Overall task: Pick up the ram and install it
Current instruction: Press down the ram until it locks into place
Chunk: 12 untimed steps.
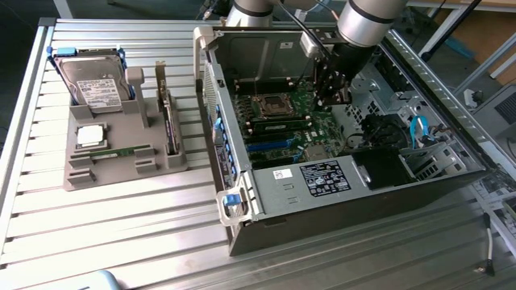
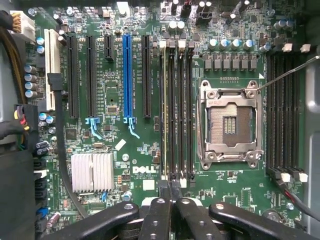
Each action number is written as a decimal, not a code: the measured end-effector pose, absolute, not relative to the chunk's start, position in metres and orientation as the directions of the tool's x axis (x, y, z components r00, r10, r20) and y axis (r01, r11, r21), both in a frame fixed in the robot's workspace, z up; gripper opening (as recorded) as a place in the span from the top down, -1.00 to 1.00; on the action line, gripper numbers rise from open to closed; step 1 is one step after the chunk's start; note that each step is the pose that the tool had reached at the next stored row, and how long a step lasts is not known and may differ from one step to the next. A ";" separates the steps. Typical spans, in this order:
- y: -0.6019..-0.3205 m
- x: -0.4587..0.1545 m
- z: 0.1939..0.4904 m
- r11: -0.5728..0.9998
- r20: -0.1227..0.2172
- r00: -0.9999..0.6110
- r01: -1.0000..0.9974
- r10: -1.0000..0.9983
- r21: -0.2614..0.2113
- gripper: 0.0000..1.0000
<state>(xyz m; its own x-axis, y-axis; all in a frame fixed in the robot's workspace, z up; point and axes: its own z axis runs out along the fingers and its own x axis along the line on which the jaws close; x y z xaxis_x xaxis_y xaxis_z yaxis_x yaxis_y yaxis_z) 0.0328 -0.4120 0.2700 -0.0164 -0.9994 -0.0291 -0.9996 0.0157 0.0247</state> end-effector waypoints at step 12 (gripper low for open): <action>-0.412 0.004 0.270 0.016 -0.029 -0.017 -1.000 -0.999 0.025 0.79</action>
